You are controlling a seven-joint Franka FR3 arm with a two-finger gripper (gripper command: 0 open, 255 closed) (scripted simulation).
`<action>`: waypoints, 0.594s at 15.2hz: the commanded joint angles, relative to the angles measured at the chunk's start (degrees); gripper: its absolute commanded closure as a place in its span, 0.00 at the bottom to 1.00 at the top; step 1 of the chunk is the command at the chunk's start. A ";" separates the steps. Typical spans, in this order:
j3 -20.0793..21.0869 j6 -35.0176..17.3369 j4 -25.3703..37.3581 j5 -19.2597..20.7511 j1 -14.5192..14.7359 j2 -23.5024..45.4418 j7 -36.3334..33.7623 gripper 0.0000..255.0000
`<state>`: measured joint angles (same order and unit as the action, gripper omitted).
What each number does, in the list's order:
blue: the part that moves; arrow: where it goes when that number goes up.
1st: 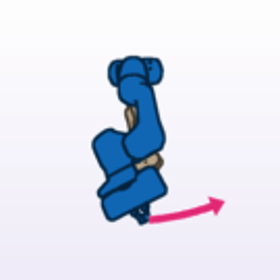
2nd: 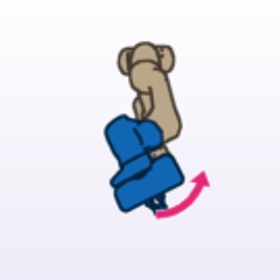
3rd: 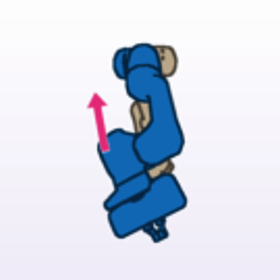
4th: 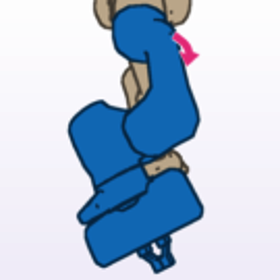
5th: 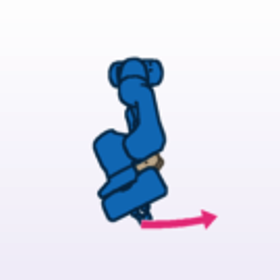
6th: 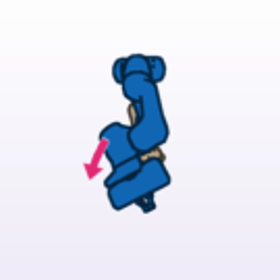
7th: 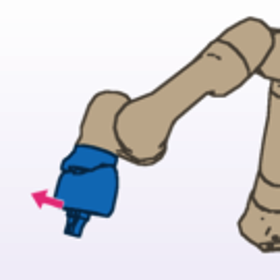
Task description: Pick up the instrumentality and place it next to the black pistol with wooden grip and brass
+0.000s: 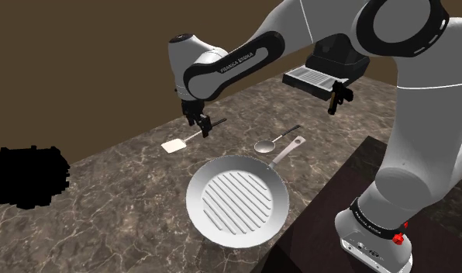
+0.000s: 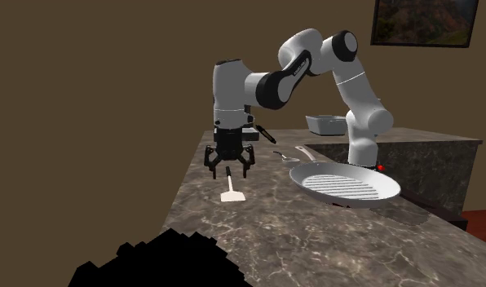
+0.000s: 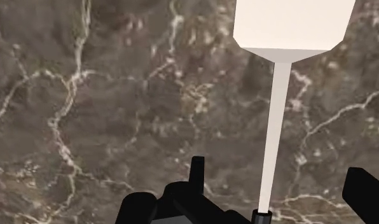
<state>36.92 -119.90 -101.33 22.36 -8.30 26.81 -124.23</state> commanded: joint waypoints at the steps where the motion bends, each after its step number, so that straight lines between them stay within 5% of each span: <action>1: 0.00 -0.02 -0.01 0.01 0.00 0.01 -0.01 0.00; 2: 0.00 -0.01 0.00 0.00 0.00 0.00 0.00 0.00; 3: 0.00 -0.01 0.00 0.00 0.00 0.00 0.00 1.00; 9: 0.00 -0.01 0.00 0.00 0.00 0.00 0.00 1.00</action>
<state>36.92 -119.91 -101.33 22.36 -8.30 26.81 -124.24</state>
